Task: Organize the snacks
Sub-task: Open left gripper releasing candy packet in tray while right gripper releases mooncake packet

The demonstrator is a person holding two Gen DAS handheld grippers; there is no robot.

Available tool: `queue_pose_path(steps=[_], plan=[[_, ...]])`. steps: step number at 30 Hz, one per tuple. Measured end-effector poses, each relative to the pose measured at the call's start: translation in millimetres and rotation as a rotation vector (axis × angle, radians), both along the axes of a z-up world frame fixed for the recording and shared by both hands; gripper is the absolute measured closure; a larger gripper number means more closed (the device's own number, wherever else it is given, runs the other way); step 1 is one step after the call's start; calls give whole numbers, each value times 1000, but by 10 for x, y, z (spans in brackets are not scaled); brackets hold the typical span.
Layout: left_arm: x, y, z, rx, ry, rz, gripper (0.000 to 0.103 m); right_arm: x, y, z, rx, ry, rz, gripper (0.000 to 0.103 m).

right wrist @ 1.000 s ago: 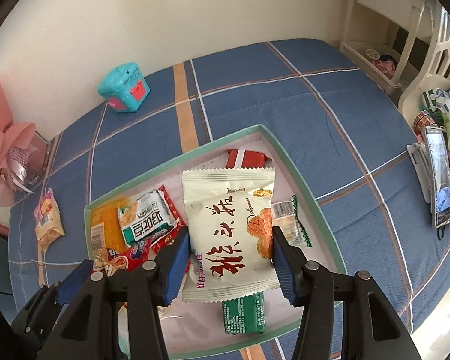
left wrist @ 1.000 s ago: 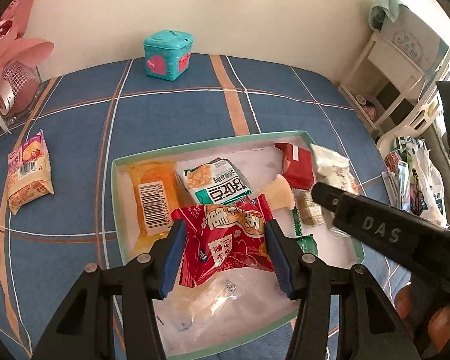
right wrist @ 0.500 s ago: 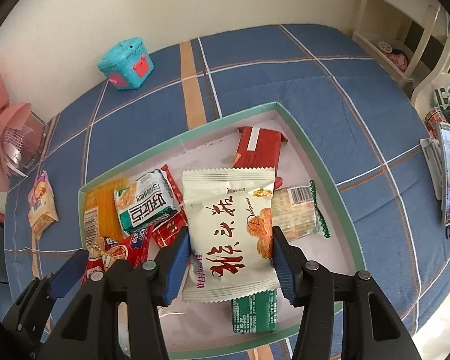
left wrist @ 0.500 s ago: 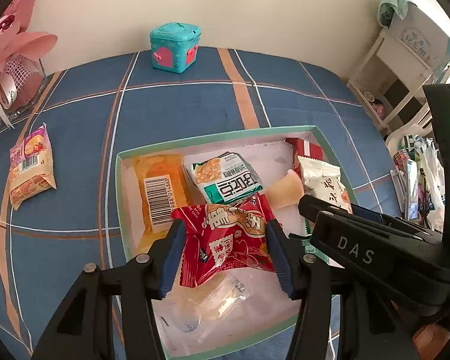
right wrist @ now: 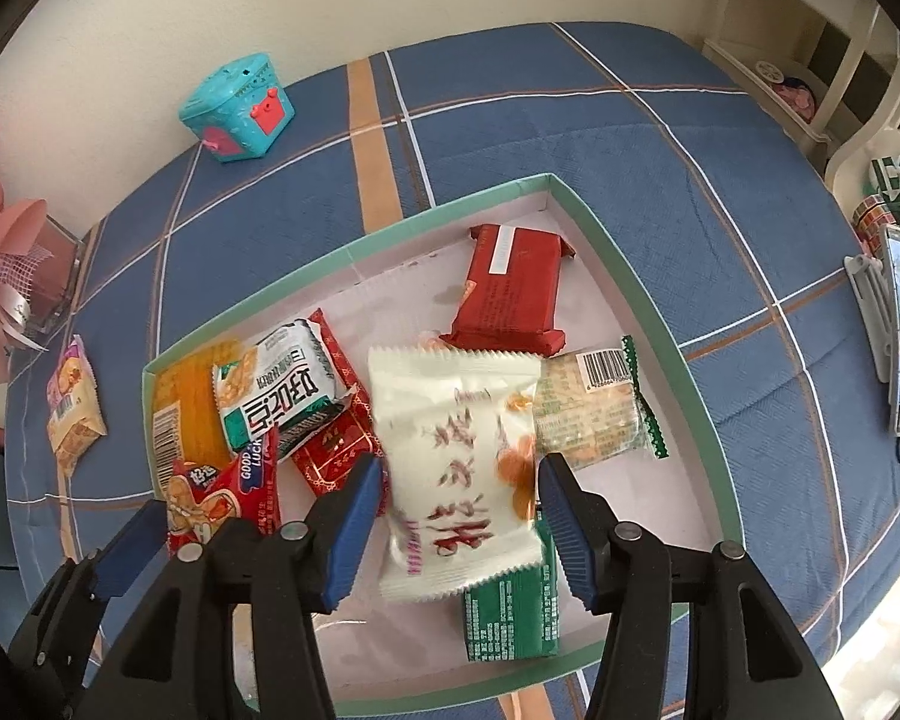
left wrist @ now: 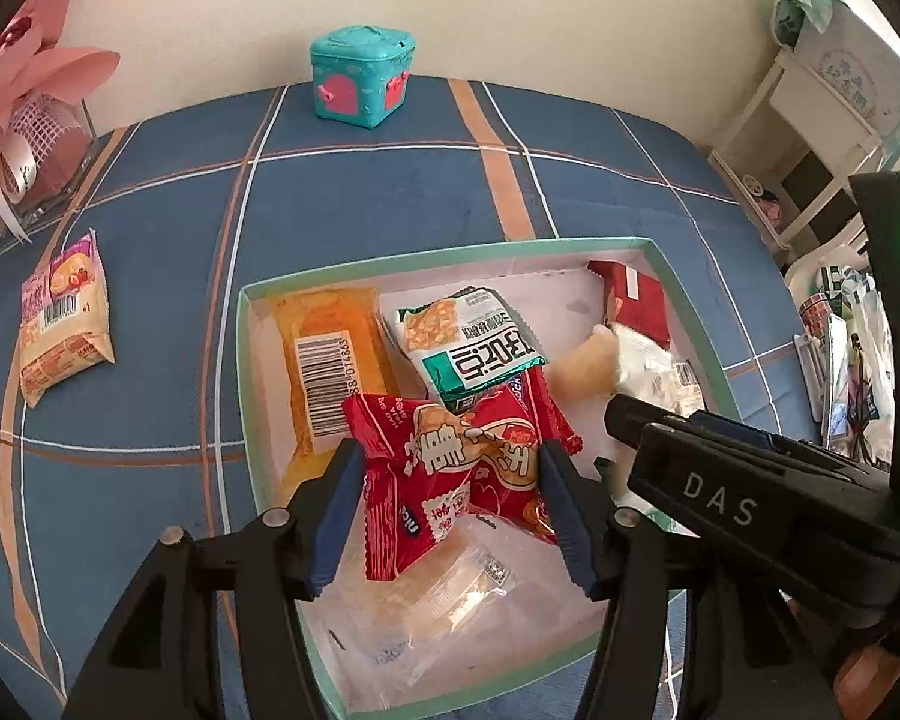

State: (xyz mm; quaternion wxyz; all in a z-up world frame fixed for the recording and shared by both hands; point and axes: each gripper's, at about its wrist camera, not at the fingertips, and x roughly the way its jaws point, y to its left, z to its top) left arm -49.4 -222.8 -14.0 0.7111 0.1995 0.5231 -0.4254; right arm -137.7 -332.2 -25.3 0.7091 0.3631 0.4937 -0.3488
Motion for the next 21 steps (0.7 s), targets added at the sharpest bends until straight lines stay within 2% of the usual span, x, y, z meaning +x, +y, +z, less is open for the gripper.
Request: queue_pose_path(steps=[3,5,14,21], plan=[[13,16,15,4,1,6,36,5,1,33,-1,-7,0,35],[19,34,41,0,0,10,34,9,11,70,-10,-13,5,33],[145,162,198,-41,-2,44,34,-37,16,234,-37,-47,-10,32],[445,370,233,-64,12,149,34,-62,3,262,-38,-49,-23,33]])
